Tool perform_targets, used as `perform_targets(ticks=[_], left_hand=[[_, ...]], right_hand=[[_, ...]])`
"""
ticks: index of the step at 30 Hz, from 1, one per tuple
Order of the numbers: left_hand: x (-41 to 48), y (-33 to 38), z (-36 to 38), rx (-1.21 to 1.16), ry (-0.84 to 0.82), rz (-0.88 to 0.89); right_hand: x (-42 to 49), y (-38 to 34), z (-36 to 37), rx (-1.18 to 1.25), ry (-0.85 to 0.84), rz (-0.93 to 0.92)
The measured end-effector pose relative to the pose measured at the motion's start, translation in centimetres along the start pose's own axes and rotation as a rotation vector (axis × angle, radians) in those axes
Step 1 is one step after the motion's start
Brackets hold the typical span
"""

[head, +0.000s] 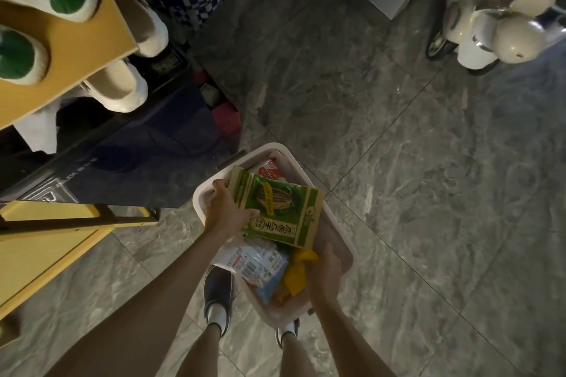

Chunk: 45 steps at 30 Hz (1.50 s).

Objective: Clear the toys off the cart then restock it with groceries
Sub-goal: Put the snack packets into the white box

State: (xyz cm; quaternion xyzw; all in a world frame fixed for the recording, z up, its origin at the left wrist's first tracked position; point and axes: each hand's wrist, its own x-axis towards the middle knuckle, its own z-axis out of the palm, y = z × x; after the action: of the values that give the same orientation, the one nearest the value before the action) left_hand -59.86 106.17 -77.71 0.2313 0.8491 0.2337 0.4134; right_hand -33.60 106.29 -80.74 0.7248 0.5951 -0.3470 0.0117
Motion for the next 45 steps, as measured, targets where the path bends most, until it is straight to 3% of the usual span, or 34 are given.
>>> perform_targets(ticks=[11, 19, 25, 35, 45], left_hand=[[-6.0, 5.0, -9.7, -0.110, 0.060, 0.171], [-17.0, 10.1, -21.0, -0.285, 0.303, 0.258], [-27.0, 10.0, -29.0, -0.444, 0.543, 0.275], [-39.4, -1.7, -39.2, -0.593, 0.840, 0.221], [-43.6, -14.1, -51.3, -0.572, 0.917, 0.226]], right_hand=[[-2.6, -6.0, -11.2, 0.003, -0.039, -0.277], [-7.2, -15.5, -22.2, 0.061, -0.036, -0.584], [-13.3, -23.3, -27.2, 0.152, -0.044, -0.844], [-25.6, -35.5, -22.9, 0.226, -0.172, -1.181], [-39.6, -46.3, -12.6, 0.220, -0.244, -1.352]])
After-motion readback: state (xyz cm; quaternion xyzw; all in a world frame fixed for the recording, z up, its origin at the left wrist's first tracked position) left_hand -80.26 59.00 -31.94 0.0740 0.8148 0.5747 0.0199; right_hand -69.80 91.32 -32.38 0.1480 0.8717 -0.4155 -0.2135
